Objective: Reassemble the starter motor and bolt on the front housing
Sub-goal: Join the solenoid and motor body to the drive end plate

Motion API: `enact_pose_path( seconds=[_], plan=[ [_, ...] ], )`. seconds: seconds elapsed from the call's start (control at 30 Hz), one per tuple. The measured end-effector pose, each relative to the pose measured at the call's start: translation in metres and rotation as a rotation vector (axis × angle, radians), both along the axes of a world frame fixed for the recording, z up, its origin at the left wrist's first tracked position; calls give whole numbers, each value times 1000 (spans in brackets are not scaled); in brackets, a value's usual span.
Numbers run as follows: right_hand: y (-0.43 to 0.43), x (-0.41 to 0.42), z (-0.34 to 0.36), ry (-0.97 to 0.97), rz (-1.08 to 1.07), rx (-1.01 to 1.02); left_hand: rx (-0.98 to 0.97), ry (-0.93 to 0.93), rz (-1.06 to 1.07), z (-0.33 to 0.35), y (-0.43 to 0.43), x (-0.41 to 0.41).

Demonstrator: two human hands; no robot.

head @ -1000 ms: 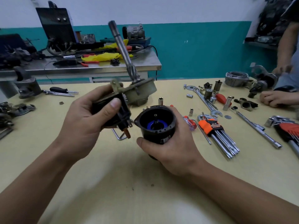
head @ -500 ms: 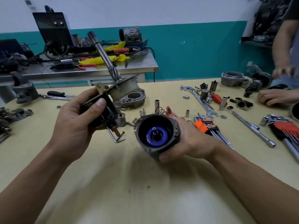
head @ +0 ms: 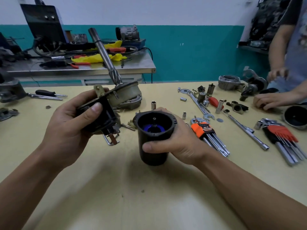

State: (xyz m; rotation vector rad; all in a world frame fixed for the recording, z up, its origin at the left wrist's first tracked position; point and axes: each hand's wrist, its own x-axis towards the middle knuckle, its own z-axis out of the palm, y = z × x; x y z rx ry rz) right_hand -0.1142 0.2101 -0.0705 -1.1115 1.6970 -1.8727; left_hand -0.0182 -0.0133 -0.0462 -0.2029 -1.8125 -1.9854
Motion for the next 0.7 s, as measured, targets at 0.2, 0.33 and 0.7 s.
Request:
enact_pose_path(
  seconds=[0.2,0.33,0.7],
  plan=[
    [0,-1,-3,-84,48,34,13,-9,-16,-1,0,-3],
    [-1,6,-3,73,-119,58,17,0,-23,-5,2,-4],
    [-18,23,-12,64,-51,28,-238,12,-172,-9,-5,-2]
  ],
)
